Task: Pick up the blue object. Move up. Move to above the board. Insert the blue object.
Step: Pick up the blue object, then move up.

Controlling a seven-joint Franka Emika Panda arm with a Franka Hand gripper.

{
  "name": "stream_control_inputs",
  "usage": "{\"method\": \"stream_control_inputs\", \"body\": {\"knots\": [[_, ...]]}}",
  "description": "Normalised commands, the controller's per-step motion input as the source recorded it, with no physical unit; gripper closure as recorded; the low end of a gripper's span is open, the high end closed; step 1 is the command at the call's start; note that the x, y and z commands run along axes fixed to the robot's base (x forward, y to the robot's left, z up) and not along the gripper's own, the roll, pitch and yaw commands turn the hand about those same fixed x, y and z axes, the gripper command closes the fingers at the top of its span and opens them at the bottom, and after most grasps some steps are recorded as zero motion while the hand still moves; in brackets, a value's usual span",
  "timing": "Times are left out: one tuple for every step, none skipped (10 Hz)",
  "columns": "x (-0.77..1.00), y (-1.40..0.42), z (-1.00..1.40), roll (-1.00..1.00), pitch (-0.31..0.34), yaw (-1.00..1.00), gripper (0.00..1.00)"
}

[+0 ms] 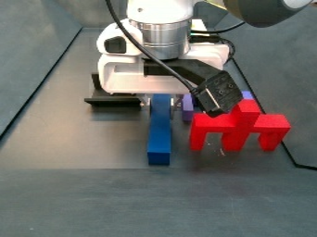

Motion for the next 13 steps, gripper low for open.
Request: {"method": "stream_control_inputs", "body": {"knots": [[0.00, 0.00, 0.00, 0.00, 0.000, 0.00, 1.00], [0.00, 0.00, 0.00, 0.00, 0.000, 0.00, 1.00], [0.00, 0.00, 0.00, 0.00, 0.000, 0.00, 1.00], [0.00, 0.00, 0.00, 0.00, 0.000, 0.00, 1.00], [0.00, 0.00, 0.00, 0.00, 0.000, 0.00, 1.00], [0.00, 0.00, 0.00, 0.00, 0.000, 0.00, 1.00], [0.00, 0.00, 0.00, 0.00, 0.000, 0.00, 1.00], [0.00, 0.00, 0.00, 0.00, 0.000, 0.00, 1.00], [0.00, 0.00, 0.00, 0.00, 0.000, 0.00, 1.00], [0.00, 0.00, 0.00, 0.00, 0.000, 0.00, 1.00], [0.00, 0.00, 0.00, 0.00, 0.000, 0.00, 1.00], [0.00, 0.00, 0.83, 0.00, 0.000, 0.00, 1.00], [0.02, 0.00, 0.83, 0.00, 0.011, 0.04, 1.00]]}}
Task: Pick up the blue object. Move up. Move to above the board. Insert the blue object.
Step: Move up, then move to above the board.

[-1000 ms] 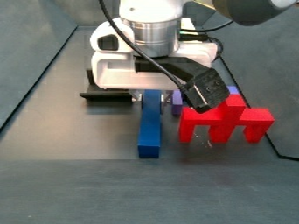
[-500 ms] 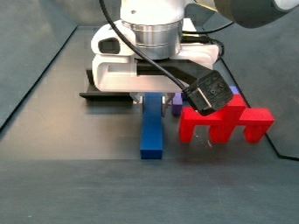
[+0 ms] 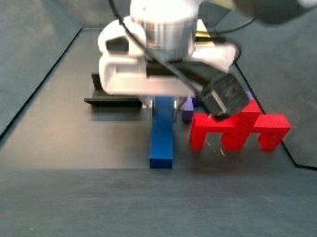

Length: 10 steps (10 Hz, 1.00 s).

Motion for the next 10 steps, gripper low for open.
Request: {"method": "stream_control_inputs", "body": {"knots": [[0.01, -0.02, 0.72, 0.00, 0.042, 0.03, 1.00], [0.05, -0.03, 0.25, 0.05, 0.067, 0.02, 1.00], [0.00, 0.00, 1.40, 0.00, 0.000, 0.00, 1.00], [-0.01, 0.01, 1.40, -0.02, 0.009, -0.01, 1.00], [-0.04, 0.00, 1.40, 0.02, 0.029, 0.00, 1.00], [-0.02, -0.01, 1.40, 0.04, 0.003, 0.01, 1.00], [-0.01, 0.00, 1.40, 0.01, 0.039, 0.00, 1.00], [-0.01, 0.01, 1.40, 0.00, 0.053, 0.00, 1.00], [-0.01, 0.00, 1.40, 0.01, 0.068, 0.01, 1.00], [0.02, 0.00, 0.66, 0.01, 0.075, 0.01, 1.00]]}}
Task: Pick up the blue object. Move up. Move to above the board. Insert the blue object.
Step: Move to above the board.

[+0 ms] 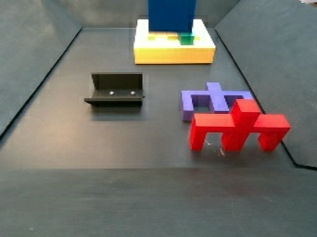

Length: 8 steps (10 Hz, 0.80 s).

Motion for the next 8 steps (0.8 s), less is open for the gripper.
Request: {"method": "stream_control_inputs", "body": {"knots": [[0.04, 0.01, 0.29, 0.01, 0.076, 0.00, 1.00], [-0.11, -1.40, 0.16, 0.05, 0.293, 0.16, 1.00], [-0.12, -1.40, 0.15, 0.09, 0.255, 0.14, 1.00], [-0.12, -1.40, 0.16, 0.10, 0.183, 0.11, 1.00], [-0.12, -1.40, 0.15, 0.04, 0.064, 0.05, 1.00], [-0.13, -1.40, 0.16, 0.02, 0.028, 0.04, 1.00], [-0.13, -1.40, 0.16, 0.02, 0.021, 0.02, 1.00], [-0.13, -1.40, 0.16, 0.01, 0.024, 0.01, 1.00]]}}
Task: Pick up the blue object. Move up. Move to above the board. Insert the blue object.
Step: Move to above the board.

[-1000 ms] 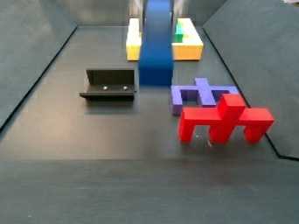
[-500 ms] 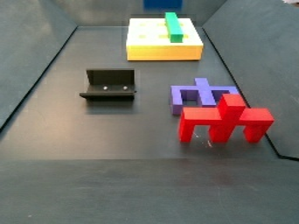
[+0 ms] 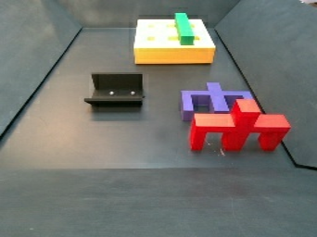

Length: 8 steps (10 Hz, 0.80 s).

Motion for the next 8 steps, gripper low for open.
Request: {"method": "stream_control_inputs", "body": {"knots": [[-0.12, -1.40, 0.17, 0.00, 0.026, 0.01, 1.00], [-0.12, -1.40, 0.17, 0.00, 0.025, 0.01, 1.00], [-0.11, -1.40, 0.19, 0.01, 0.037, 0.01, 1.00], [-0.09, -1.40, 0.20, 0.01, 0.066, 0.01, 1.00], [-0.04, -0.90, 0.14, 0.02, 0.090, 0.00, 1.00], [0.01, -0.61, 0.10, 0.01, 0.113, 0.00, 1.00], [0.06, -0.28, 0.06, 0.00, 0.138, 0.01, 1.00], [0.04, -0.18, 0.05, 0.02, 0.137, 0.01, 1.00]]}}
